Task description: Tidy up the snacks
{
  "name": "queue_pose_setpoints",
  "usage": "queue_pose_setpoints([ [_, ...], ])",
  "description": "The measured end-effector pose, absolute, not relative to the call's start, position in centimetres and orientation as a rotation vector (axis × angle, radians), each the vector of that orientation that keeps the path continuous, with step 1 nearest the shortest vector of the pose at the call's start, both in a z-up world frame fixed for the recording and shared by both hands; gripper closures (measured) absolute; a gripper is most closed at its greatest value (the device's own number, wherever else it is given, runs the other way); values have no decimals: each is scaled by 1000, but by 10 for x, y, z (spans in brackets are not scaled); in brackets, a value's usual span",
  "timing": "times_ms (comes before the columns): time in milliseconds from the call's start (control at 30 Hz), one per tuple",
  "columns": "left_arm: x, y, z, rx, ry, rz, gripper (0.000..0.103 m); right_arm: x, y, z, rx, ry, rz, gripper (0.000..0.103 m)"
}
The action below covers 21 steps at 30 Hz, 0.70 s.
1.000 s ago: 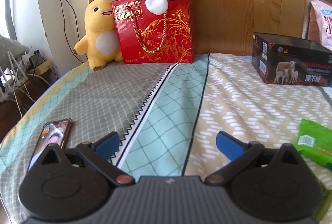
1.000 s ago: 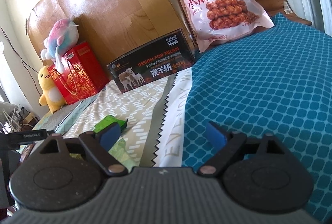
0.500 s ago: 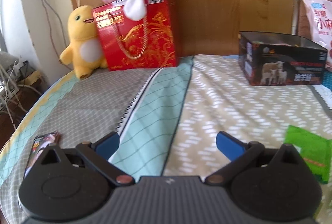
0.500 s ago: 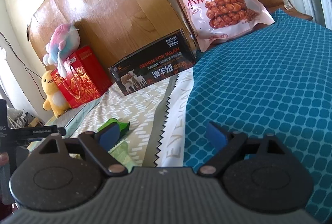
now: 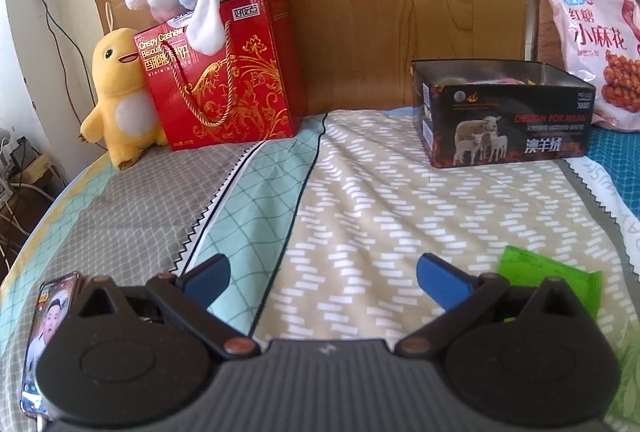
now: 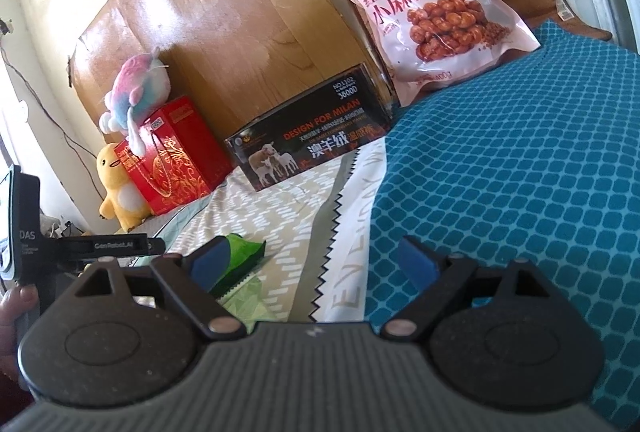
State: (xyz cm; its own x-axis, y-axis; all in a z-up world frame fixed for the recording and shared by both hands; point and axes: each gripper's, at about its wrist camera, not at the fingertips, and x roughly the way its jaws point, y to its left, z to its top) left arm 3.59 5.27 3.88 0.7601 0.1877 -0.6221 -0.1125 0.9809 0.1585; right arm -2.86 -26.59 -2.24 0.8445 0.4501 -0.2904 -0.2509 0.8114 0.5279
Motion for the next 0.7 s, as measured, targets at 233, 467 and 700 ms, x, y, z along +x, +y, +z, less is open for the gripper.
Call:
queue_pose_setpoints([
  [233, 23, 74, 47, 2, 670, 10, 2, -32, -266, -18, 485, 382, 405, 13],
  [467, -1, 95, 52, -182, 738, -386, 11, -19, -301, 8, 473, 505, 550, 48],
  [700, -14, 40, 38, -183, 802, -644, 30, -50, -259, 20, 112, 589, 727, 47],
])
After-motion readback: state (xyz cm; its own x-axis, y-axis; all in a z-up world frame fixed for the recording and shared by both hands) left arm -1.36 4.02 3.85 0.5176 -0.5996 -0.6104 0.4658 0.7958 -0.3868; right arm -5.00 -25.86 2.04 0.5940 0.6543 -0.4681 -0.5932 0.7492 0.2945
